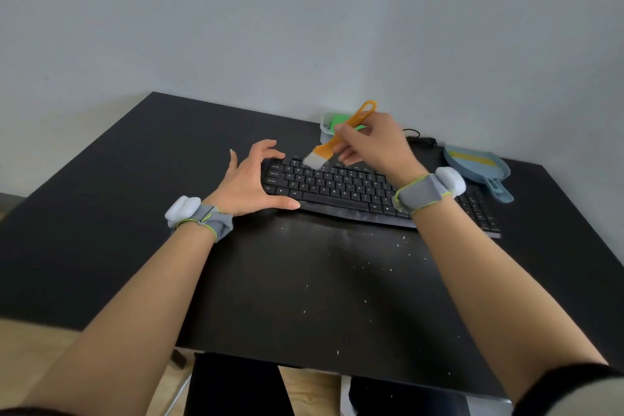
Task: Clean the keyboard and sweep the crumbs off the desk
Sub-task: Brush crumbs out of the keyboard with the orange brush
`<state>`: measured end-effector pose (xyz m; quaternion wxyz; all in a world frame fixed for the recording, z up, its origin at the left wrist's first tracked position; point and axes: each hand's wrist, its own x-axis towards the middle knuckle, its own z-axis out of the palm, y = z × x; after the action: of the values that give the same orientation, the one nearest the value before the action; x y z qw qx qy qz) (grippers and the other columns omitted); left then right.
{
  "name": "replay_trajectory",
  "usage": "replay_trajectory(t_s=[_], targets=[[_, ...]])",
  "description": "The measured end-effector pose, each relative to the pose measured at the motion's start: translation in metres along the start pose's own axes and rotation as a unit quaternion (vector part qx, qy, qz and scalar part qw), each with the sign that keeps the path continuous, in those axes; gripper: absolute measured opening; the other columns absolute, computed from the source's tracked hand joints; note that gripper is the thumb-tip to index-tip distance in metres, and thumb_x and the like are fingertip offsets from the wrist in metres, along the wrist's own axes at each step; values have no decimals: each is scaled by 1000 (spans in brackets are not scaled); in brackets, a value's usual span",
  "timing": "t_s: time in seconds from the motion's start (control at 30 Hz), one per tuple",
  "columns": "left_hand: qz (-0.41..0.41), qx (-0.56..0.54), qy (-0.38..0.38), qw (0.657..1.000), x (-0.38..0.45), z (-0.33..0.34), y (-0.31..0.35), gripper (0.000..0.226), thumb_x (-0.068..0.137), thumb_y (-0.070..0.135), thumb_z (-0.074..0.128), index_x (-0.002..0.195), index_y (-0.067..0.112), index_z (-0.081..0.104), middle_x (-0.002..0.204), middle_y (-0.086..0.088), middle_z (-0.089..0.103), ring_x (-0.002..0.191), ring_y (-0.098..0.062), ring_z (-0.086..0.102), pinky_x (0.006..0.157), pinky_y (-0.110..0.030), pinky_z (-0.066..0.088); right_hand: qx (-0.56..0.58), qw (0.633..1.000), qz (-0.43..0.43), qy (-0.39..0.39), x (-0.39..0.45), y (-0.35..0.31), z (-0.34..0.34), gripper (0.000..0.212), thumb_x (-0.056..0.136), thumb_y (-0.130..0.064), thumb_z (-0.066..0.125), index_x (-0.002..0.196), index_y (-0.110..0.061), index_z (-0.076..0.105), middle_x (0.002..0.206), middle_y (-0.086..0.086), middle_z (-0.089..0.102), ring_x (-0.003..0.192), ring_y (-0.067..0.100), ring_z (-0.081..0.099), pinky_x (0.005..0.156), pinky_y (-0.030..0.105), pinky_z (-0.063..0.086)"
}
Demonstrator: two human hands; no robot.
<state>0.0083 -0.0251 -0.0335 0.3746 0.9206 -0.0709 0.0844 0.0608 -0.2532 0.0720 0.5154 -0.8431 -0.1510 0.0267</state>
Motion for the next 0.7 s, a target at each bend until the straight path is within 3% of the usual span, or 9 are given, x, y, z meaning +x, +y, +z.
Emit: replay_trajectory(t_s=[0.17,0.33,0.47,0.57,0.63,0.7], targets=[[-3,-14,8,1000,0,0,0,121,56,64,84,148,25,16,133,24,42,133,-1,34,118,-49,-18,-4,999,-22,-33,7,-12,42,25,97,-22,64,96,3,68,77,13,76,61,24,71,64,38,63],[-13,-11,19,1000,1,1,0,120,57,62,86,147,26,15,148,10,40,137,-5,29,119,-45,-18,-40,996,-41,-68,11,-14,64,23,96,-21,64,99,1,68,78,11,76,59,16,71,58,28,61],[-3,-12,-1,1000,0,-1,-1,127,48,76,76,147,23,17,136,23,42,132,1,35,119,-50,-17,-156,981,-54,-99,11,-14,52,20,96,-19,64,98,0,68,78,10,76,57,13,71,59,26,61],[1,-5,-3,1000,0,-1,-2,124,50,70,82,147,21,21,132,32,38,129,8,30,119,-51,-17,-288,950,-43,-110,17,-19,27,18,94,-17,64,95,1,68,78,14,76,66,25,74,71,39,62],[1,-1,1,1000,0,-1,-2,118,55,62,86,146,20,25,125,44,28,127,8,29,119,-50,-17,-363,926,-52,-88,21,-27,13,19,91,-22,65,90,-3,68,73,10,75,66,23,74,76,39,61],[-4,-1,3,1000,0,-2,-1,115,57,60,87,146,20,26,122,47,24,126,9,28,119,-49,-17,-324,942,-59,-73,20,-33,12,17,92,-26,66,87,-9,66,73,5,75,65,18,73,74,32,61]])
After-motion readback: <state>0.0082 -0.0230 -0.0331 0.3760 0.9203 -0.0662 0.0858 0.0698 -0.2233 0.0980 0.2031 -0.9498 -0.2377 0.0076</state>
